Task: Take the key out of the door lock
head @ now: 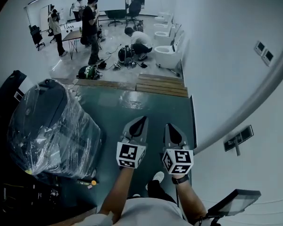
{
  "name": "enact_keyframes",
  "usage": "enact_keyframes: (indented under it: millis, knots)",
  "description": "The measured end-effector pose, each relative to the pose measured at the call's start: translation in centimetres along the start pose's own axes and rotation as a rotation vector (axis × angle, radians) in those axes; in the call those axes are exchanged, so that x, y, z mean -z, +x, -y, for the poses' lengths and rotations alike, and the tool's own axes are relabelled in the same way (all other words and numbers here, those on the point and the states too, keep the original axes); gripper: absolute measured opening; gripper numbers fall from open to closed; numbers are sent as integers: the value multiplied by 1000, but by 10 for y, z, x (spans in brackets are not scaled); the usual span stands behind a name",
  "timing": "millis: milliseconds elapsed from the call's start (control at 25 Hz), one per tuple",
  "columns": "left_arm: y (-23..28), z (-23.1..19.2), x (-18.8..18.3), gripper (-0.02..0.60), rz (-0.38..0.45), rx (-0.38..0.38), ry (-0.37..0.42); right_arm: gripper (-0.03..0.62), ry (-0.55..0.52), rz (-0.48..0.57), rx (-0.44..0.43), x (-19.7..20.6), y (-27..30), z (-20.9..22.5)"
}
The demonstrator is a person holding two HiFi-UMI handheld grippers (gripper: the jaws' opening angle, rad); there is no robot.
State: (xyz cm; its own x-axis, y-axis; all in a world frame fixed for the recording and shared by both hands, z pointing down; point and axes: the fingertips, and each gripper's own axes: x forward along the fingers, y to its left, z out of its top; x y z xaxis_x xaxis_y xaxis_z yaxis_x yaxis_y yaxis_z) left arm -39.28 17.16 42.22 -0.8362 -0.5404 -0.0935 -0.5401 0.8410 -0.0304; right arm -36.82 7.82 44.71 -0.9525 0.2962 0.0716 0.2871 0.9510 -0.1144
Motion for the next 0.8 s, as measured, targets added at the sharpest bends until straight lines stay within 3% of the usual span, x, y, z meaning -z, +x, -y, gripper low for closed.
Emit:
enact_keyframes:
  millis: [200,360,560,800]
  knots:
    - [103,42,-4,0,19,115,14,-6,24,64,53,-27,40,83]
    - [180,73,-22,0,52,200,56,-6,-20,153,132,-64,53,147]
    - [263,151,-25,0,72,353,46,-6,-20,195,326,-84,25,265]
    - [323,275,-4,0,63,633,-14,-6,6,203,594,-72,-49,365]
